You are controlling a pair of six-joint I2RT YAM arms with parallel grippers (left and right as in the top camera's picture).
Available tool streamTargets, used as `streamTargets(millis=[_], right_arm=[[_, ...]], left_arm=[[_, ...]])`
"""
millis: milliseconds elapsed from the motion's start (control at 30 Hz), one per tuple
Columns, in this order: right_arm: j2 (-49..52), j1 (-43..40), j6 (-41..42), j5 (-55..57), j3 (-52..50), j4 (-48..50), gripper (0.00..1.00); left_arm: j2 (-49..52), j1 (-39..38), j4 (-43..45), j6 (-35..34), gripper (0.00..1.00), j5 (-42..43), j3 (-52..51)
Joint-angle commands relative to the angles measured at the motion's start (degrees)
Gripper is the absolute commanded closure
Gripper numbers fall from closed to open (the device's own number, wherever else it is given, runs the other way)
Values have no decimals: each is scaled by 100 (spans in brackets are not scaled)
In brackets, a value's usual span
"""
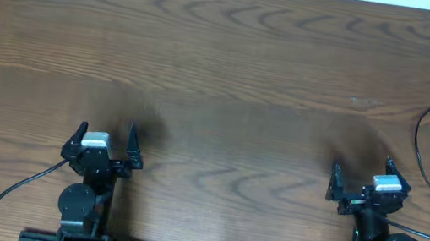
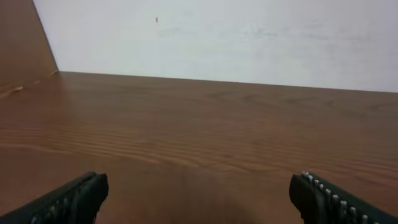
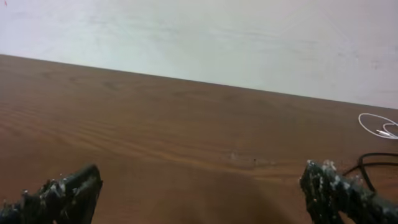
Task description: Untangle cables
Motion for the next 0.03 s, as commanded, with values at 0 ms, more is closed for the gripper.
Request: streamTargets(millis=[0], right_arm=[[-37, 46, 50, 0, -9, -24, 1]], left_arm=[[-31, 20, -273, 81, 2, -79, -66]])
